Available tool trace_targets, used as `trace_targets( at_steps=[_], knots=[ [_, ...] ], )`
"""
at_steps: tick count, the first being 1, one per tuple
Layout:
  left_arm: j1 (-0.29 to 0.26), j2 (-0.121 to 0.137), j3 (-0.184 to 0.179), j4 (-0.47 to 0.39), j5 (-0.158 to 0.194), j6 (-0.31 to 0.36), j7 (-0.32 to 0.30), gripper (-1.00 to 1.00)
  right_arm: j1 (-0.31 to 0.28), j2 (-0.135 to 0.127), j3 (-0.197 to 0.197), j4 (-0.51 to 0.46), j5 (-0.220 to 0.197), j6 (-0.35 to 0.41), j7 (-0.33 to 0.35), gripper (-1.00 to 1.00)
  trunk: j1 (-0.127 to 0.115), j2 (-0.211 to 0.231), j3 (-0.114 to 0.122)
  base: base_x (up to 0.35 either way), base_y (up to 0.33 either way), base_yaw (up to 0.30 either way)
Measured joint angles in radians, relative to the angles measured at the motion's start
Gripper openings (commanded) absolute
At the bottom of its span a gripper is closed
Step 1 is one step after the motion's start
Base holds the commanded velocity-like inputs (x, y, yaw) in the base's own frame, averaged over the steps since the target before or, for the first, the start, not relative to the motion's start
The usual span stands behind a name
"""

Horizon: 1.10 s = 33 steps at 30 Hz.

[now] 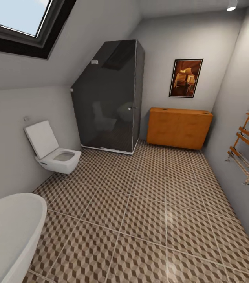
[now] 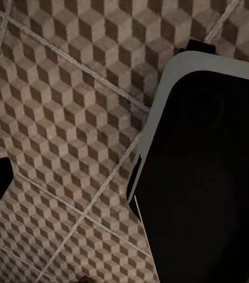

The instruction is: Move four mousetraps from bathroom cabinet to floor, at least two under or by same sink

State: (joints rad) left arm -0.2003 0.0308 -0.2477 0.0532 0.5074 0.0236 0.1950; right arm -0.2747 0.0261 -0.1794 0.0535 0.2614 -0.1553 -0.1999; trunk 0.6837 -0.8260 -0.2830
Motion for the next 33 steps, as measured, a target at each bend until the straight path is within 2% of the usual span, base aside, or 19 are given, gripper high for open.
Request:
trace_targets(
  at_steps=[33],
  knots=[
    [0.000, 0.000, 0.000, 0.000, -0.001, 0.000, 0.000, 1.00, 0.000, 0.000, -0.001, 0.000, 0.000, 0.000, 0.000, 1.00, 0.000, 0.000, 0.000, 0.000, 0.000, -0.297]
  ],
)
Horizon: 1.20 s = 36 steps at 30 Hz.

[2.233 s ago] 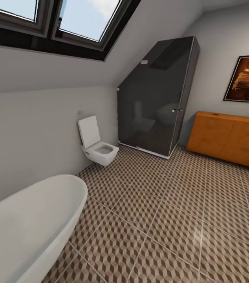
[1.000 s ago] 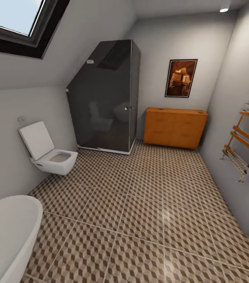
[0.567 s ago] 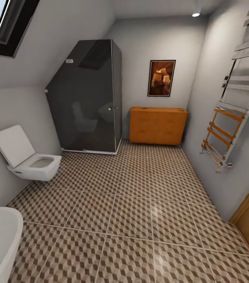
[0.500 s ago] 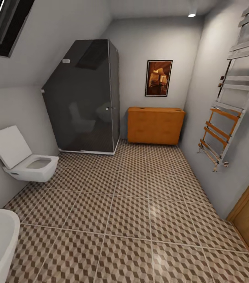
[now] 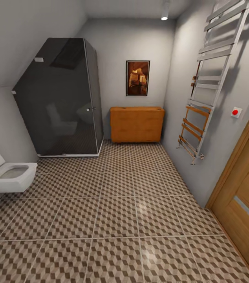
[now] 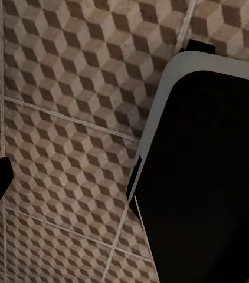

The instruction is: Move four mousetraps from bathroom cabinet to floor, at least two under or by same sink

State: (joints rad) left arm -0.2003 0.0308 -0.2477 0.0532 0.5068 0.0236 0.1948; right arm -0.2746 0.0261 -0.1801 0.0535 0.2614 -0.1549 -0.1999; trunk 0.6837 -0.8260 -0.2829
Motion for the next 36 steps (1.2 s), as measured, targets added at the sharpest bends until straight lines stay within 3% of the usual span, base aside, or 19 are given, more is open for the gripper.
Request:
trace_targets(
  at_steps=[22, 36],
  knots=[
    [0.000, 0.001, 0.000, -0.001, 0.000, 0.000, 0.000, 1.00, -0.001, 0.002, 0.001, -0.001, 0.001, 0.001, 0.001, 1.00, 0.000, 0.000, 0.000, 0.008, 0.000, -0.034],
    [0.000, 0.002, -0.001, -0.001, -0.001, 0.000, -0.001, 1.00, 0.000, 0.003, 0.001, -0.001, 0.003, 0.001, 0.003, 1.00, -0.001, 0.000, 0.000, 0.245, 0.000, 0.000]
  ],
)
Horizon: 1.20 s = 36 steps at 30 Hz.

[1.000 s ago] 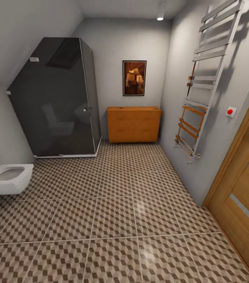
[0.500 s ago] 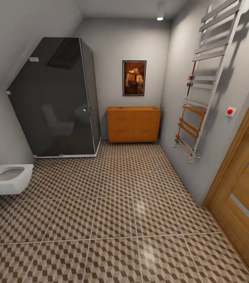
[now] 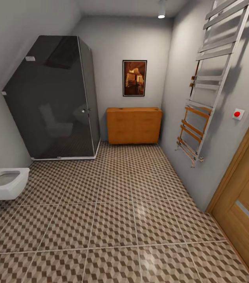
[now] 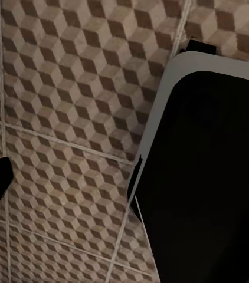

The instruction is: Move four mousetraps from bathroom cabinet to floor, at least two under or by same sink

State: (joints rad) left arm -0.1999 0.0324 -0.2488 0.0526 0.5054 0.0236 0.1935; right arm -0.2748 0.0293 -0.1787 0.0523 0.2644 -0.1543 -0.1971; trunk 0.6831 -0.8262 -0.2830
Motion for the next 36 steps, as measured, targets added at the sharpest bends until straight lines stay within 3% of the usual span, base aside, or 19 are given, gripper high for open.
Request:
trace_targets(
  at_steps=[36],
  knots=[
    [0.000, 0.000, 0.000, 0.000, 0.000, 0.000, 0.000, 1.00, 0.000, 0.000, 0.002, 0.000, 0.002, 0.002, 0.000, 1.00, 0.000, 0.000, 0.000, 0.331, 0.000, 0.000]
  ],
)
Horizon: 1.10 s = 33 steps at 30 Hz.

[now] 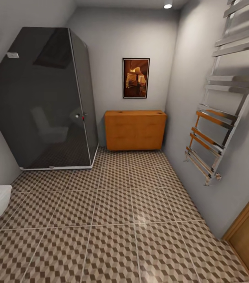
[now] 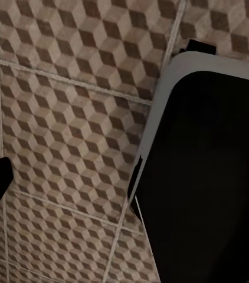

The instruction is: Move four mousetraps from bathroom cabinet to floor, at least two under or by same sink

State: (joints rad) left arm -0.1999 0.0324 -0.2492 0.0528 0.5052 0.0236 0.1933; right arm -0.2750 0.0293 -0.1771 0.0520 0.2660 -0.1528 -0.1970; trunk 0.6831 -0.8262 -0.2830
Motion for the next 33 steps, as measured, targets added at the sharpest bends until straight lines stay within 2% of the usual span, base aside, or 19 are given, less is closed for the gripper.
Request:
trace_targets(
  at_steps=[16, 33],
  knots=[
    [0.000, 0.000, 0.000, 0.000, 0.000, 0.000, 0.000, 1.00, 0.000, 0.000, 0.000, 0.000, 0.000, 0.000, 0.000, 1.00, 0.000, 0.000, 0.000, 0.333, 0.000, -0.022],
    [0.000, 0.000, 0.000, 0.000, 0.000, 0.000, 0.000, 1.00, 0.000, 0.000, 0.000, 0.000, 0.000, 0.000, 0.002, 1.00, 0.000, 0.000, 0.000, 0.332, 0.000, -0.239]
  ],
)
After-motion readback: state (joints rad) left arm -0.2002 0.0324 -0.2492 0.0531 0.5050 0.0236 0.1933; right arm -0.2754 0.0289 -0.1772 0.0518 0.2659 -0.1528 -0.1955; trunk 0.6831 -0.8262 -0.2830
